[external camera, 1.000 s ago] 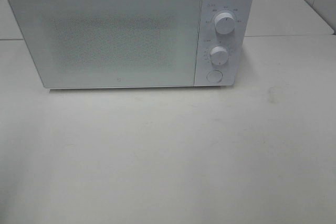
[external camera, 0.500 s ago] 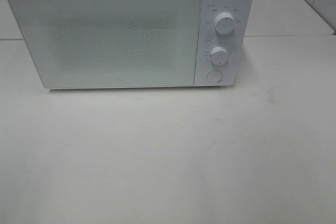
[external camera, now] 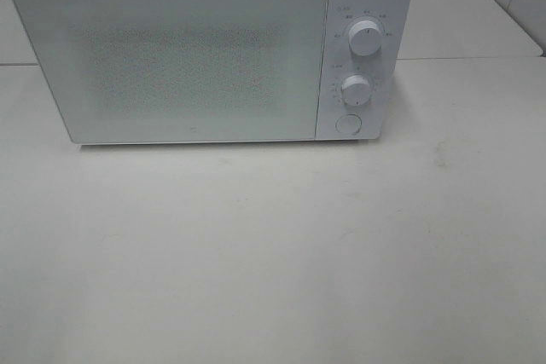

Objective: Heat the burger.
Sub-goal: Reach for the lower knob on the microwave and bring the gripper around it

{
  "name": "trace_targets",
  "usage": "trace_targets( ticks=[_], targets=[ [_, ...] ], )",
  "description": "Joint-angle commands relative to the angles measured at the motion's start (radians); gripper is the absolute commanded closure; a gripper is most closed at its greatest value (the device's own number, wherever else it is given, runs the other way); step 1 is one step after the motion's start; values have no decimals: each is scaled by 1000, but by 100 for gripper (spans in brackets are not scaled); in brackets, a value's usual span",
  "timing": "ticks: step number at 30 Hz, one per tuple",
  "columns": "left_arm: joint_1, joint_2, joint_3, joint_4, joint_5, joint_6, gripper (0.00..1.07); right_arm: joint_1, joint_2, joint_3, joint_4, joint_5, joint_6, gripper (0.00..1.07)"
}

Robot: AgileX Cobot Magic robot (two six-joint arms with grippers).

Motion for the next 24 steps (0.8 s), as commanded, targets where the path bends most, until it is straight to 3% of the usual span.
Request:
trace_targets(
  ticks=[1, 24],
  targets=[
    [-2, -6, 3, -7, -17, -1, 7, -4, -27, 2, -4, -14, 8, 31],
    [-2, -6, 3, -7, -17, -1, 7, -4, -22, 2, -4, -14, 8, 31]
  ],
)
